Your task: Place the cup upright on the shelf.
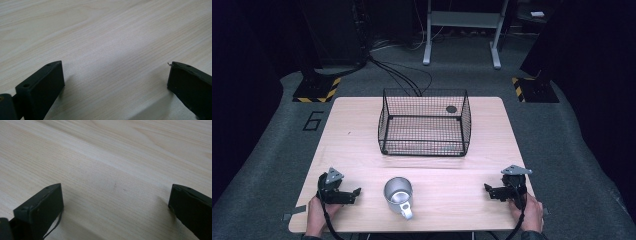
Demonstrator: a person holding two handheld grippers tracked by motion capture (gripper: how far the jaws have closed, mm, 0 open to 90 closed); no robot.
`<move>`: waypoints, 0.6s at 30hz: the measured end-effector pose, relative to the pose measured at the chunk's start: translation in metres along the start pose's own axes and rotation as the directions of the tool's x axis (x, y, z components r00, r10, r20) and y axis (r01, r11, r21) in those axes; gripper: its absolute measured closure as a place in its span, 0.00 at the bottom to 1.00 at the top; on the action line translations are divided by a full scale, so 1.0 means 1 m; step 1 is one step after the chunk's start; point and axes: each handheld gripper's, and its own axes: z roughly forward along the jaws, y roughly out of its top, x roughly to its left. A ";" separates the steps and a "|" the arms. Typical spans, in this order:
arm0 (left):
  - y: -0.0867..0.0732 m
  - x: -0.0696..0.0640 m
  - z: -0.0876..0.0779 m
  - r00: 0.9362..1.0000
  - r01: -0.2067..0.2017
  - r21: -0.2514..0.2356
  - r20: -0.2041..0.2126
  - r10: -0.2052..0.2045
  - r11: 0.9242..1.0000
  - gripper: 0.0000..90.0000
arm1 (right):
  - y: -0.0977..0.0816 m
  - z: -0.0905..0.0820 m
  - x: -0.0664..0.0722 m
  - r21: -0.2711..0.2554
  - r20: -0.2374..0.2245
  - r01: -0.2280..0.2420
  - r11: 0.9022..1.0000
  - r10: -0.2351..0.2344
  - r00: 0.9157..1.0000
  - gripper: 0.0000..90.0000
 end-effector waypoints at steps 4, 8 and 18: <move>0.000 0.000 0.000 1.000 -0.004 0.001 0.004 0.004 1.000 0.00 | 0.000 0.000 0.000 0.004 -0.005 0.005 1.000 -0.005 1.000 0.00; 0.000 0.000 0.000 1.000 0.000 0.001 0.002 0.000 1.000 0.00 | 0.001 0.001 0.000 0.005 -0.008 0.008 1.000 -0.008 1.000 0.00; 0.000 0.001 0.000 1.000 -0.009 0.003 0.009 0.009 1.000 0.00 | 0.001 0.002 0.000 -0.002 -0.010 0.002 1.000 -0.002 1.000 0.00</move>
